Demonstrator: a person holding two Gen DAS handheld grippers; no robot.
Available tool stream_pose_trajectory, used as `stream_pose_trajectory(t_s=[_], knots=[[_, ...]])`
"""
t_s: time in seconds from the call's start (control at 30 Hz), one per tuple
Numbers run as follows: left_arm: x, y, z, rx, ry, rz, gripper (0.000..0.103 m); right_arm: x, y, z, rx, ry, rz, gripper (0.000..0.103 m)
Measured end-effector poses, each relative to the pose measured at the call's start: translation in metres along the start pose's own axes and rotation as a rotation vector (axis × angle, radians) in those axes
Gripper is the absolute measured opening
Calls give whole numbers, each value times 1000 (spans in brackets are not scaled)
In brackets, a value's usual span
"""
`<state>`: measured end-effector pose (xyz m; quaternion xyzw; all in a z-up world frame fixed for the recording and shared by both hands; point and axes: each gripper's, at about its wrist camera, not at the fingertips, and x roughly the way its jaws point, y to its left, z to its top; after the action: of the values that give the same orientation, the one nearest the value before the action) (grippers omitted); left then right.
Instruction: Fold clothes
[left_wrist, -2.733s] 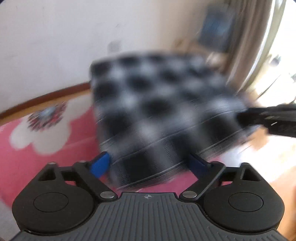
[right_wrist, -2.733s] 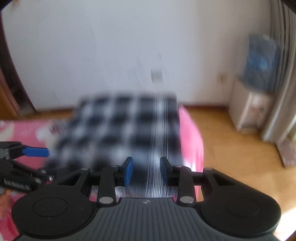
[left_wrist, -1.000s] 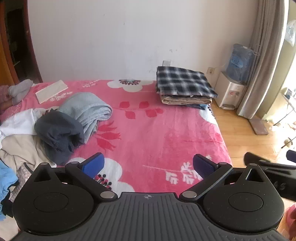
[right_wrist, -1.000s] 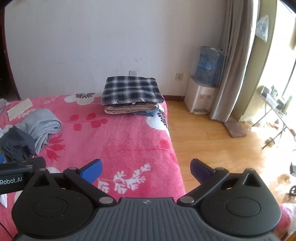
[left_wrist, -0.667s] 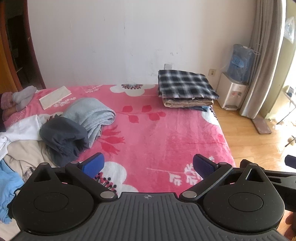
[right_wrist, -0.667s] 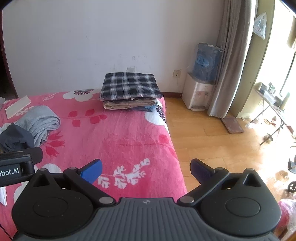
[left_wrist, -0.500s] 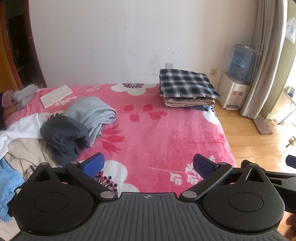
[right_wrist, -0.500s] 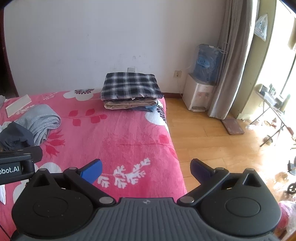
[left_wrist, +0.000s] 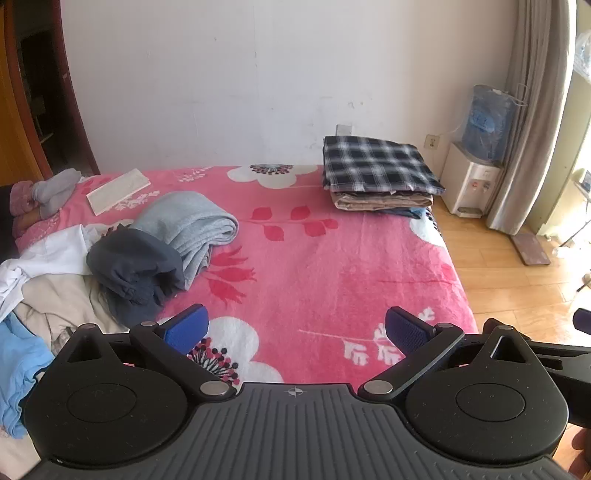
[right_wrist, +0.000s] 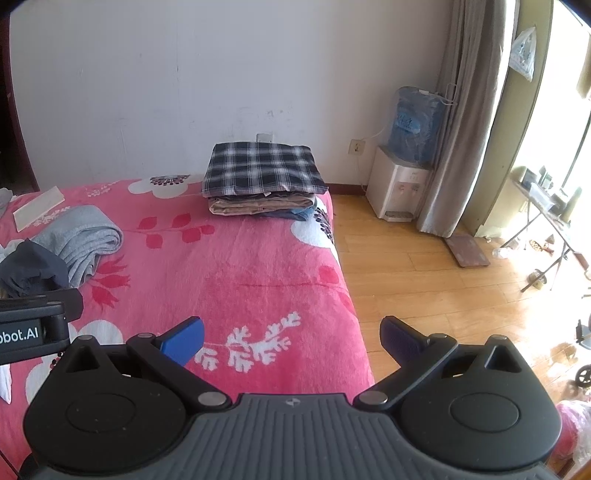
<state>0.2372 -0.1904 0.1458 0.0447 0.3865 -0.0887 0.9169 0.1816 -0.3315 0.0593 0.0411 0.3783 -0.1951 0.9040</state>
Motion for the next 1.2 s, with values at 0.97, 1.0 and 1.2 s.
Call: stream_pose_trajectory(t_s=[0.97,1.0,1.2], knots=[[-8,-13,7,23,-34,-26,103,-5,-10,2,4,-10,-10,103],[-9,-14,8,24,-38,-30,103,-5,-10,2,4,-10,-13,103],[-10,-25,10,44,-53,-50,103,-8,-20,2,14,-15,-39,103]])
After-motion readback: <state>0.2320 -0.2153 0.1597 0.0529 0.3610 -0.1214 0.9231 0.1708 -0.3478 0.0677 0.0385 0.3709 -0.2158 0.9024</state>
